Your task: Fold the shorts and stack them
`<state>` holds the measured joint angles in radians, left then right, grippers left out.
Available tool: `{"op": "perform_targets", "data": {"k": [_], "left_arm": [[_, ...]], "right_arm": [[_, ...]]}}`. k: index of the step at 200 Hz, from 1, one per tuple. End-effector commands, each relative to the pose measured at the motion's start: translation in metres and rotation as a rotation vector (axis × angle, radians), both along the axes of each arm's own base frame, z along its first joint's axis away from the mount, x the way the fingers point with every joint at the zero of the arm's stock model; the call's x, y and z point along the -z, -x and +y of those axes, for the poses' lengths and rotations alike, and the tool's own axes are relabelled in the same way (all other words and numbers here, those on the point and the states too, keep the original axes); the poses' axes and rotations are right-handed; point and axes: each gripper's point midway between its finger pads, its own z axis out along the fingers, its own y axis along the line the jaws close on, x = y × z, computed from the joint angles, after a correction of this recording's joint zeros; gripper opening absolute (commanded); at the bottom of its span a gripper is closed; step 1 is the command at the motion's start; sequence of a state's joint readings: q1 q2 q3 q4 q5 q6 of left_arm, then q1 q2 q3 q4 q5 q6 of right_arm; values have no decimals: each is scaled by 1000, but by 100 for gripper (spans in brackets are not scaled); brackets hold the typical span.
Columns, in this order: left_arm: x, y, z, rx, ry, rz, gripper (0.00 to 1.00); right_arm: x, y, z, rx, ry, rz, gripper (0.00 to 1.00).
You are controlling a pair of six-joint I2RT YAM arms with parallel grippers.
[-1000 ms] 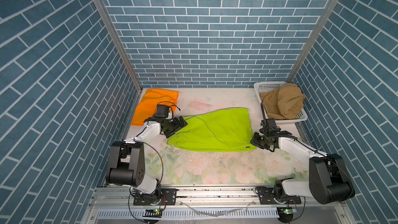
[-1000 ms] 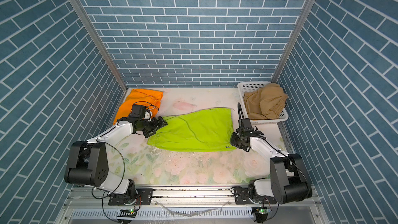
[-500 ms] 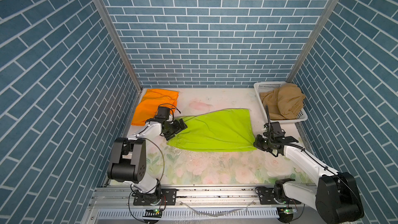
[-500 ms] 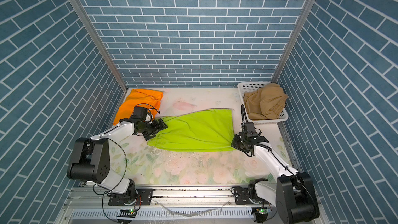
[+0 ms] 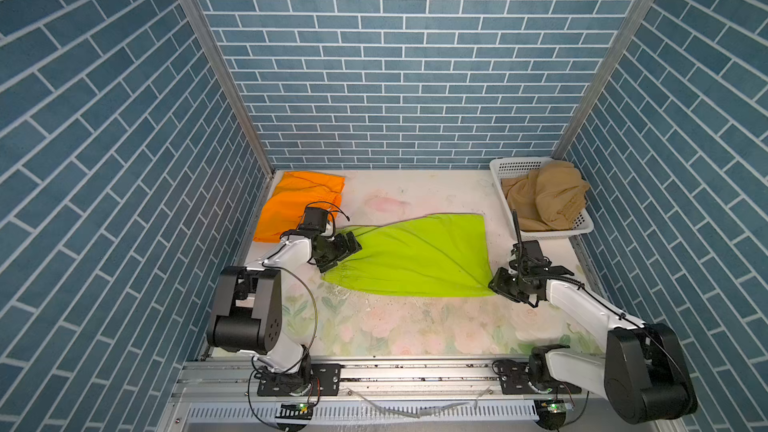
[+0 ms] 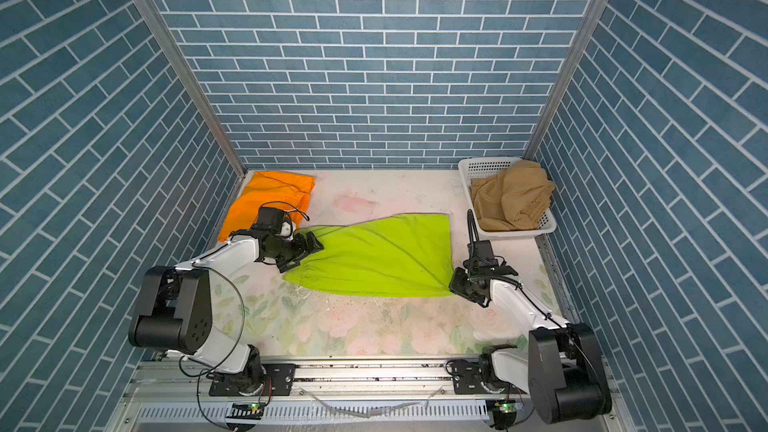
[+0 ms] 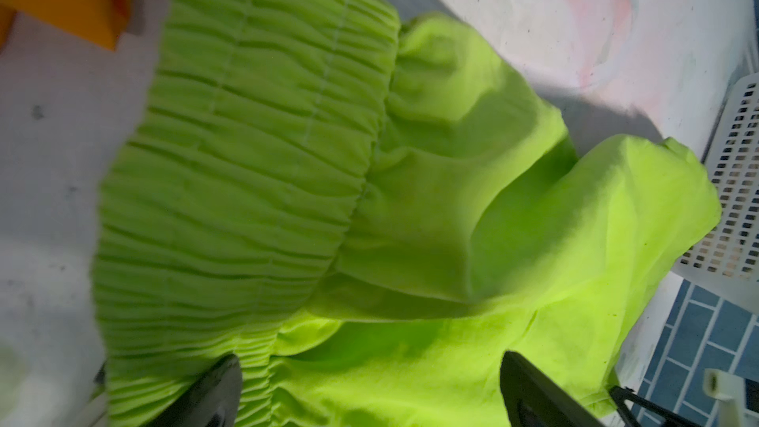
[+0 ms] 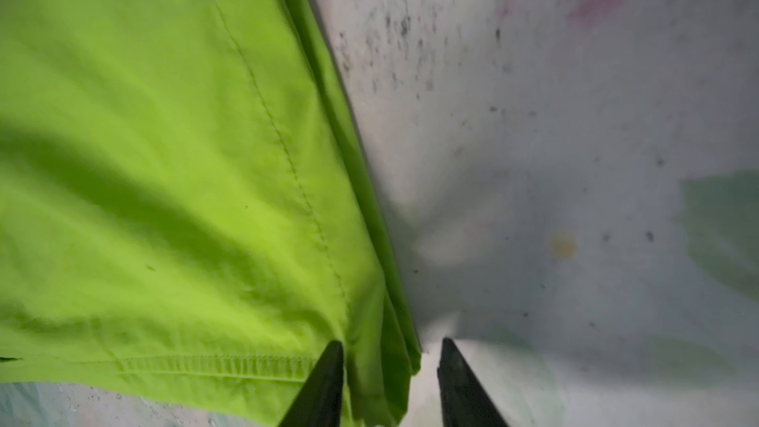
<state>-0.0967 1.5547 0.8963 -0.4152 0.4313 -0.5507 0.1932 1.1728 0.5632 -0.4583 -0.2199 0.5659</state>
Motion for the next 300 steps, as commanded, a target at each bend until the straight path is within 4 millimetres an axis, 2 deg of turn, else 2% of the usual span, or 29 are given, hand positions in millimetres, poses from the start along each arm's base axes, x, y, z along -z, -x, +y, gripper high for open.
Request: {"op": "perform_targets", "data": {"k": [1,21,43,53,70,84,100,140,161,191,216,244,272,284,288,300], "left_arm": [[-15,8,6,44,-55,1,100],[-39,0,5,56,-71,-53,100],[-63,-7,0,44,-79,-108,100],[-71,-10,-8,43,-64,-133,100],[-75,-11,-35,55,-11,-156,100],[-67,-10,-55,59,33,-148,100],[-47,-7,-60,27,53,-121,100],[-7,7,-45,1,2,-67,100],[4,10,-41,1,-11,-46,100],[15,16,-34,4,-35,-11,100],[21,22,-22,8,-77,9,100],[30,34,-6,-7,-92,42,99],[41,46,8,-37,-64,79,99],[38,45,11,-43,-62,69,100],[44,53,13,-42,-65,89,100],[46,57,16,-43,-69,94,100]], "right_arm": [[-47,-22,-1,-15,9,-133,55],[-73,-45,18,-38,-89,-211,70],[-91,-76,56,-88,-229,-283,82],[-98,-89,76,-127,-267,-311,84],[-107,-108,114,-178,-348,-356,85],[-111,-123,140,-179,-451,-392,86],[-108,-135,167,-183,-541,-409,88],[-97,-142,216,-200,-720,-428,95],[-92,-139,242,-229,-781,-426,99],[-76,-133,270,-253,-817,-396,99],[-60,-132,275,-257,-804,-370,99],[-38,-141,260,-257,-726,-362,99],[-18,-159,233,-233,-665,-357,99],[-10,-165,222,-223,-655,-354,99],[-8,-167,219,-220,-650,-353,99],[-1,-174,206,-206,-636,-348,99]]}}
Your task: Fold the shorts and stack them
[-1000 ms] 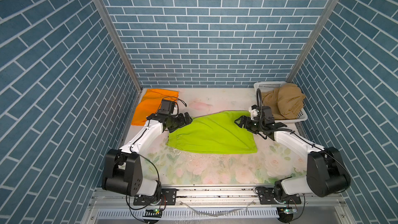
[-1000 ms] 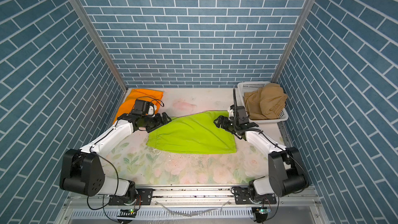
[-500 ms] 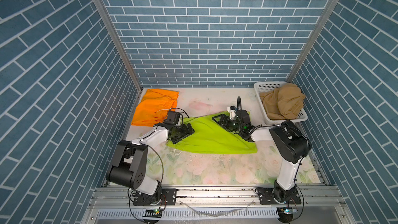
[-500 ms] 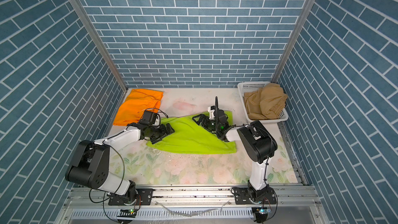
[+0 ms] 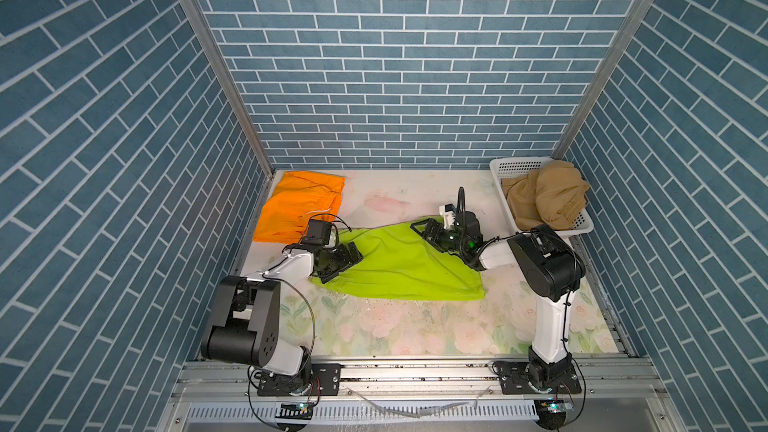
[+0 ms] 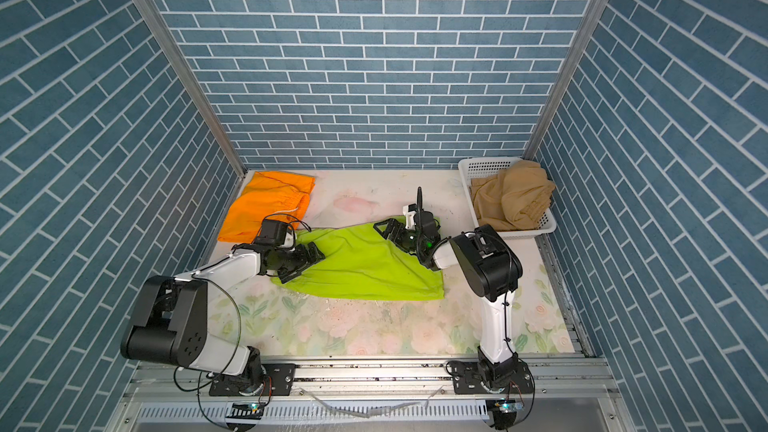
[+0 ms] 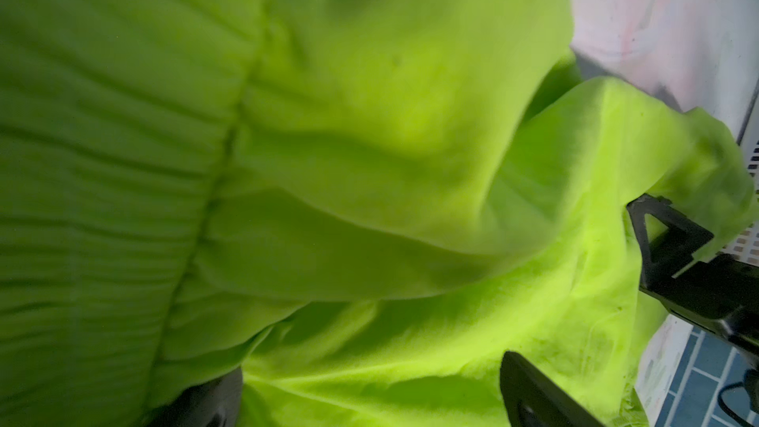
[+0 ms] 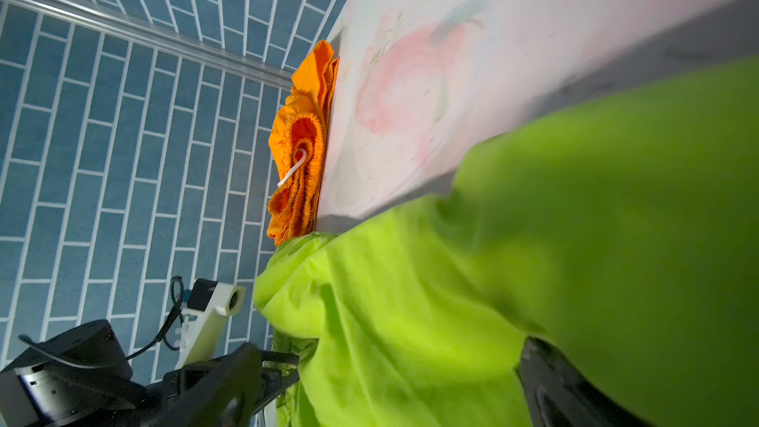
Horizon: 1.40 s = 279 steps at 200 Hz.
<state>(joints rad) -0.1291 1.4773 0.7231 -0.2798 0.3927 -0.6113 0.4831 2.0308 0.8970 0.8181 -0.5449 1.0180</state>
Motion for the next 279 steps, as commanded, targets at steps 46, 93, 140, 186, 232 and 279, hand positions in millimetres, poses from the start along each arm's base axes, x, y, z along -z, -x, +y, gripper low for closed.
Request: {"op": "perform_targets", "data": {"k": [46,93,140,186,232,279], "left_arm": [[23,36,23,-11,-62,122,100],[-35,5,4,58,-34,-8,99],[-97,-29,-37,66,102,-142,100],[-80,-63,-59,13,183,-136,100],[-44,-71,-43,10,86,-67,100],[-9,-51,-6,-49,67,15,100]], "right_arm": [[32,-40,-67,45,134,1,99],[-42,-56,-79,26,154,-127,99],[-102,-5,-59,17,131,-210,99],[-70,52,-17,-21,42,-160,99],[-20,67,-29,-32,101,-98,99],[4,61,-78,18,163,-50,99]]}}
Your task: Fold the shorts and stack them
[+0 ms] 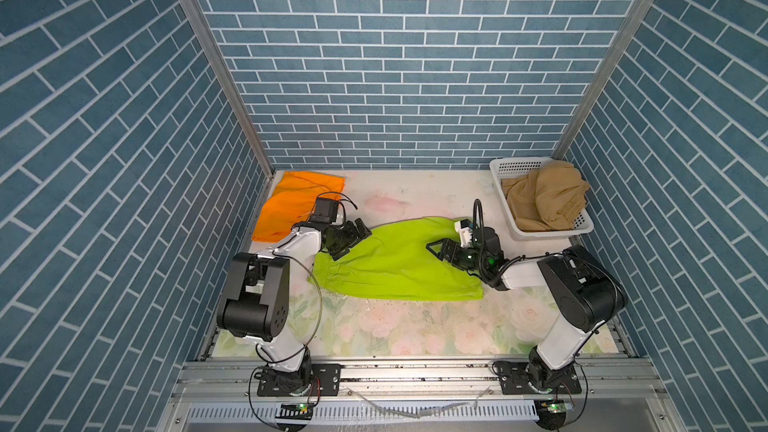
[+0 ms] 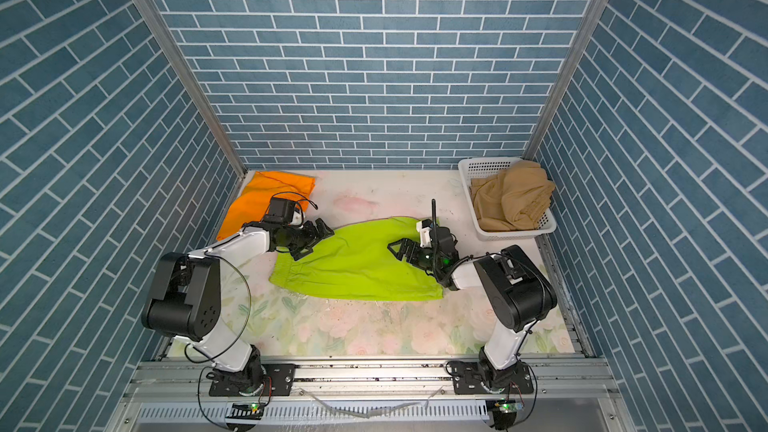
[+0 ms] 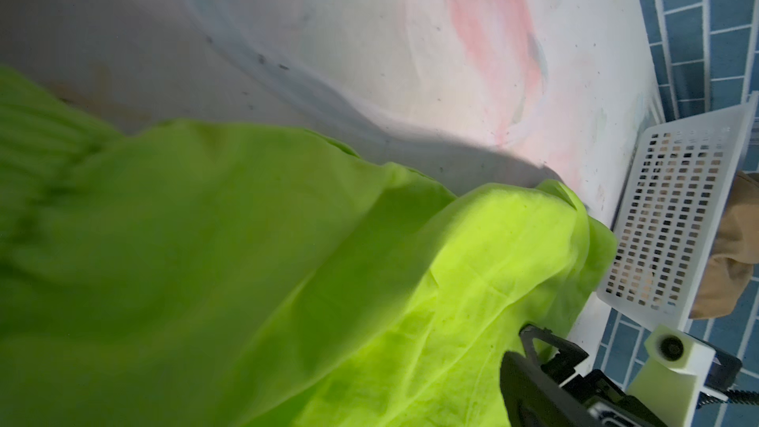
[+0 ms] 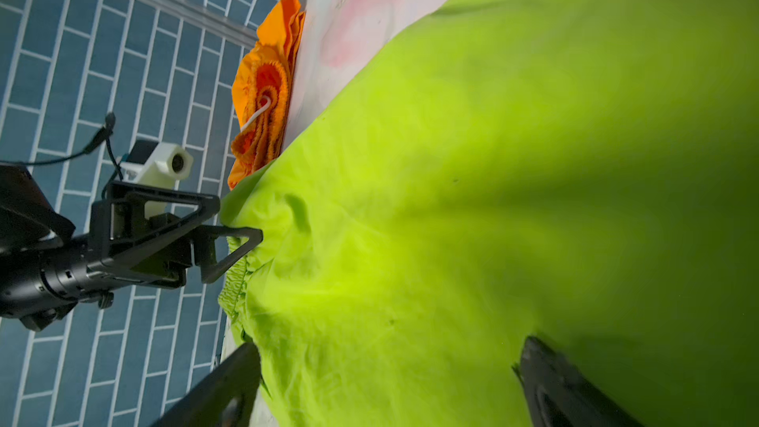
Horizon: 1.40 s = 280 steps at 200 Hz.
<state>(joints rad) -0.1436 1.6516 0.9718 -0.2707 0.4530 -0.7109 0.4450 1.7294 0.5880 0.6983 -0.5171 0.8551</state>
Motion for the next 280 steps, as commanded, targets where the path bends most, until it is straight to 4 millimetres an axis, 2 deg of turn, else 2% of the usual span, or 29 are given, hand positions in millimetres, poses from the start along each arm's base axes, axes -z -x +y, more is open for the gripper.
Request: {"op": "perform_targets", "data": {"k": [1,24,38,52,74,89,107,119,140,162,177,201,231,253,280], "left_arm": [[21,16,19,-10,-35,51,100],[30,22,21,1,-44,71,100],[29,20,19,6,-36,68,99],[18,14,15,20,-28,40,100],[-13,3,7,63,-46,-15,100],[-37,-1,6,85,-59,-47,100],[-58,-1,21,93,-147,-79,100],[-64,2,29,102,-180,-78,100],[-62,11,27,130,-167,-34,100],[-53,24,31,111,-151,-5,100],[-47,29,31,92,-118,4,100],[-38,35,21,71,-31,27,100],[-12,54,22,39,-6,90,100],[-1,62,30,-1,10,112,100],[4,66,37,-17,12,122,100]], "right_arm": [[2,-5,-23,20,21,-27,99],[8,-9,-48,42,62,-18,99],[9,-10,-60,50,99,-15,99],[6,-12,-70,60,137,-16,99],[-1,-16,-84,72,182,-25,99],[-10,-17,-87,66,182,-28,99],[-24,-16,-86,49,191,-44,99],[-37,-14,-85,47,185,-62,99],[-55,-10,-76,30,174,-93,99],[-68,-6,-42,-37,150,-115,99],[-77,-3,-1,-110,94,-141,99],[-79,-1,64,-182,-35,-145,99],[-78,13,137,-302,-101,-153,99],[-64,20,171,-361,-119,-134,99],[-40,23,197,-397,-135,-82,99]]}}
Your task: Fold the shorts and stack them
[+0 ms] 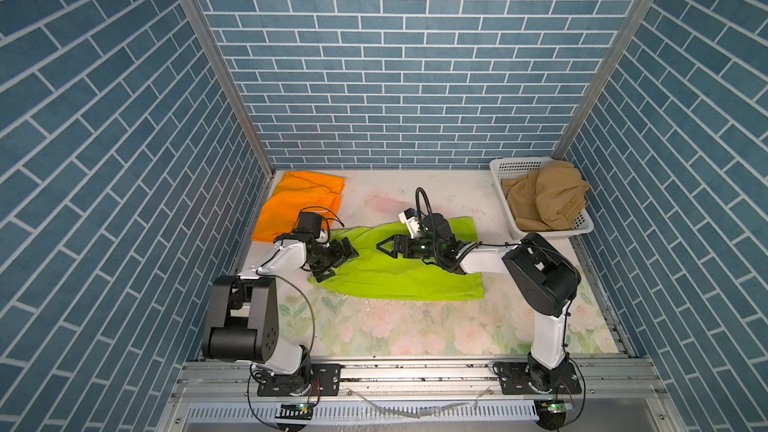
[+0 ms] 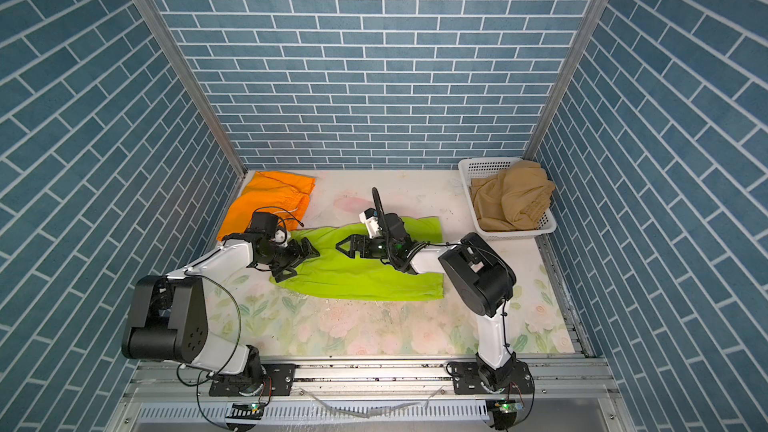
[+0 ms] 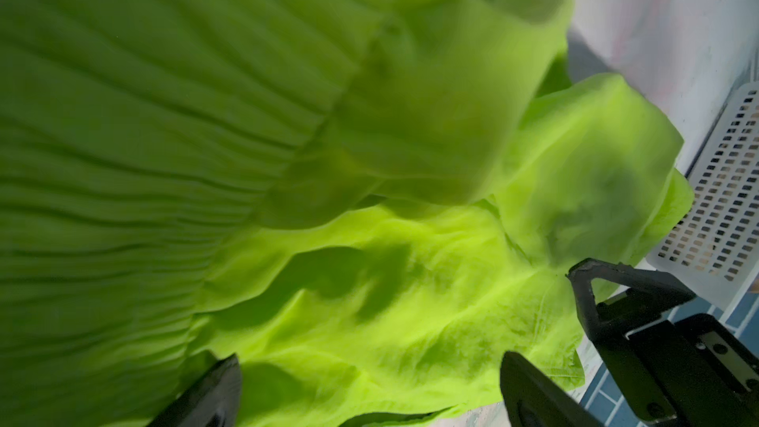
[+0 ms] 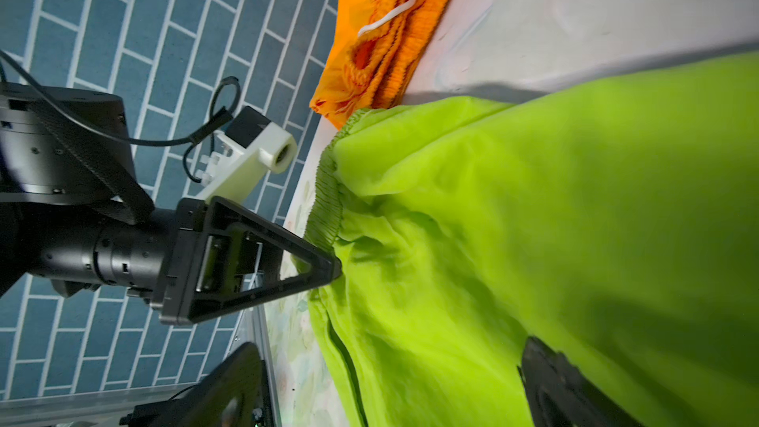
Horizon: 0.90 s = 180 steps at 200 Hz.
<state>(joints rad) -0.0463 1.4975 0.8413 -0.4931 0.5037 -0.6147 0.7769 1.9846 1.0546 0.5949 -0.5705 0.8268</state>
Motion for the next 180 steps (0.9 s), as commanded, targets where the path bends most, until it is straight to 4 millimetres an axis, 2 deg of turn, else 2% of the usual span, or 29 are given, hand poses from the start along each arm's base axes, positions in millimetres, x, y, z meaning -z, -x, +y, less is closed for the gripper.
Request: {"op": "perform_targets", "data": {"k": [1,29,37,38,41,49,87,114,128,148,164,180], "left_arm": [[-7,-5,5,-22,16,-37,100],[-2,-2,5,-17,14,-24,100],[1,-1,5,-15,15,-18,100],[1,-1,5,-15,15,-18,100],[2,0,5,-14,15,-14,100],[3,1,4,-12,15,-11,100],[11,9,6,0,5,9,100],[16,13,7,3,1,23,99],[20,15,7,7,-1,31,100],[20,15,7,9,2,31,100],[14,10,4,20,13,9,100],[0,2,5,28,3,-27,100]], "right_arm": [[2,-6,20,-12,-55,29,99],[31,-13,33,-32,-19,69,99],[30,-18,35,-30,-18,63,99],[38,-18,34,-28,-7,74,99],[45,-21,34,-26,2,79,99],[50,-27,34,-21,13,83,99],[69,-76,25,36,18,107,99],[91,-112,14,73,18,142,99],[95,-128,12,80,23,140,99],[85,-149,8,89,19,124,99],[60,-163,3,101,3,84,99],[22,-173,-5,112,-33,35,99]]}}
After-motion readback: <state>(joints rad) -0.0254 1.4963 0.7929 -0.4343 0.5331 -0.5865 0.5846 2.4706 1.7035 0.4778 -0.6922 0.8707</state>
